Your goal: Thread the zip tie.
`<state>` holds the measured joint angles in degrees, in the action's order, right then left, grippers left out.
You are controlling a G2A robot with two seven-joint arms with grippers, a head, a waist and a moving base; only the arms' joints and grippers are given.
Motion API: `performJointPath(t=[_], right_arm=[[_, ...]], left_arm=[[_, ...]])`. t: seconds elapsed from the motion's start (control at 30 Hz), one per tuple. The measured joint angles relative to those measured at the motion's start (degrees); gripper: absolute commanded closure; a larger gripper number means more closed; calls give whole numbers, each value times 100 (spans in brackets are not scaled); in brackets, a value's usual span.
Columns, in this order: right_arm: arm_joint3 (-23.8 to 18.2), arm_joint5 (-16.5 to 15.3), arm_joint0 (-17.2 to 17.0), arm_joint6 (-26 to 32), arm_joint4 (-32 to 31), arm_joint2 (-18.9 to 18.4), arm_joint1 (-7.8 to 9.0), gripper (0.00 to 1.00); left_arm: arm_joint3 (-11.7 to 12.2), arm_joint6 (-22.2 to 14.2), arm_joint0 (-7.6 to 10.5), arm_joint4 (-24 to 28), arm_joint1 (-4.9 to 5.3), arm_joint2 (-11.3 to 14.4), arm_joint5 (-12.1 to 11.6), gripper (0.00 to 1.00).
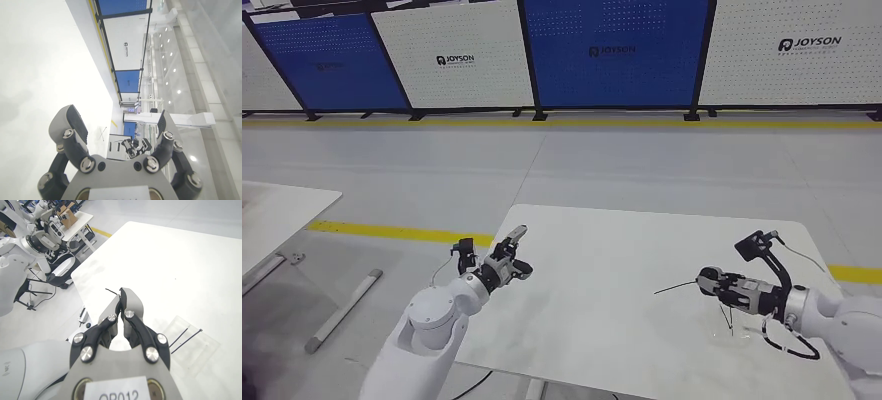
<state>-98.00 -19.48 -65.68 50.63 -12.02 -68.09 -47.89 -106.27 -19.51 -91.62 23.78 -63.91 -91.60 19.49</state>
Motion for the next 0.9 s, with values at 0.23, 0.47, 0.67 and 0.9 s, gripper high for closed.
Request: performJointPath(t=[0.23,0.47,0.67,0.9], right_arm=[[-7,0,-5,-1,-15,-5,-1,100],[-7,0,-5,-1,-15,-5,-1,100],[-172,0,27,-82,-26,91,-22,100],[-558,0,577,-222,-805,731,-22,100]], left_arm=[[-3,26,-2,4,-1,-2,-1,0],[-3,26,-2,4,-1,-2,-1,0],[-3,26,-2,4,-1,-2,-1,0],[-3,26,-2,4,-1,-2,-1,0]])
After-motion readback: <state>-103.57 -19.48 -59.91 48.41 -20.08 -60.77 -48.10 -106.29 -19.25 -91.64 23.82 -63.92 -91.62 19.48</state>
